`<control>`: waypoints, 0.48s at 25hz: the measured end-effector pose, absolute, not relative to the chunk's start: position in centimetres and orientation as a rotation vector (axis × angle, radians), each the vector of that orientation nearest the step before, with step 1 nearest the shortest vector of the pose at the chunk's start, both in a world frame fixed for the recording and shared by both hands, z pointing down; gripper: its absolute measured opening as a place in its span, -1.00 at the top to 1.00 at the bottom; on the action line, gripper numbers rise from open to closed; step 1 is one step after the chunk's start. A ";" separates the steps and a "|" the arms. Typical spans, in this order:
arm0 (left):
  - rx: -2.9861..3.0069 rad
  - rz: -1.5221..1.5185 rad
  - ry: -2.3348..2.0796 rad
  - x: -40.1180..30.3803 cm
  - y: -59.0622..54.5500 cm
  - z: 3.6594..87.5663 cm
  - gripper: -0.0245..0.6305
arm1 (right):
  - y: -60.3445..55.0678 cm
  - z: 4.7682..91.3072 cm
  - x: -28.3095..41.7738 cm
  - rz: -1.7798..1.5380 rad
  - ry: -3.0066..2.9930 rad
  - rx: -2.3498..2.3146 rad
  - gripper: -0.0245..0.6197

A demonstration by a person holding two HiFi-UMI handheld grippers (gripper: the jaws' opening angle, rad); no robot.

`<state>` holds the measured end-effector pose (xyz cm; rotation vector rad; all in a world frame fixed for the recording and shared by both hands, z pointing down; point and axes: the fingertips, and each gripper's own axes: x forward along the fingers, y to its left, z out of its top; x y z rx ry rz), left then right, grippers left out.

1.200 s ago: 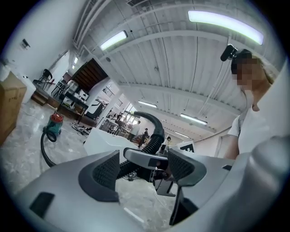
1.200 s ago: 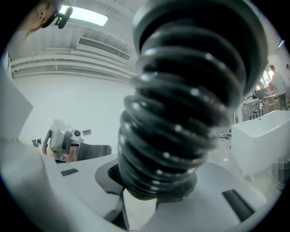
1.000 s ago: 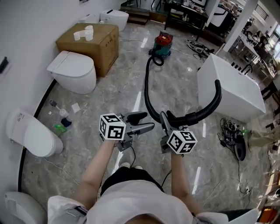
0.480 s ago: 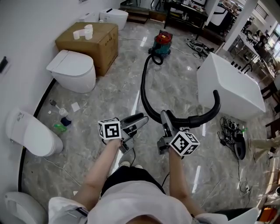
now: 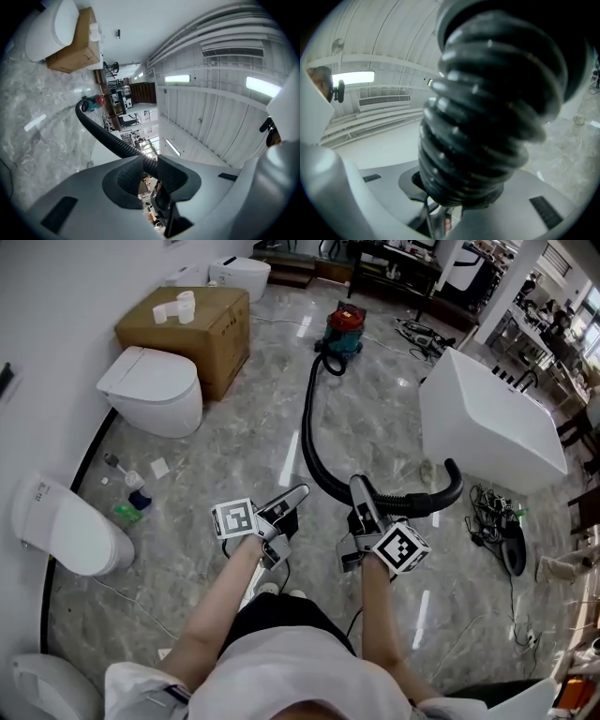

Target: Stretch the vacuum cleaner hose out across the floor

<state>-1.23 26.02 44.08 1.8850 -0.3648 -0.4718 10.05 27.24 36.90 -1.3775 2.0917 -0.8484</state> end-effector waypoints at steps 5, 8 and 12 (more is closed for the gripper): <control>1.762 -0.583 -0.293 -0.6 25.8 44.0 0.69 | 28.1 35.0 9.2 -0.811 2.106 -1.266 0.47; 1.666 -0.674 -0.260 -0.6 25.1 44.3 0.69 | 28.6 34.8 9.2 -0.817 2.096 -1.266 0.47; 1.608 -0.637 -0.213 0.2 25.2 45.2 0.32 | 29.1 34.4 9.1 -0.805 2.093 -1.261 0.47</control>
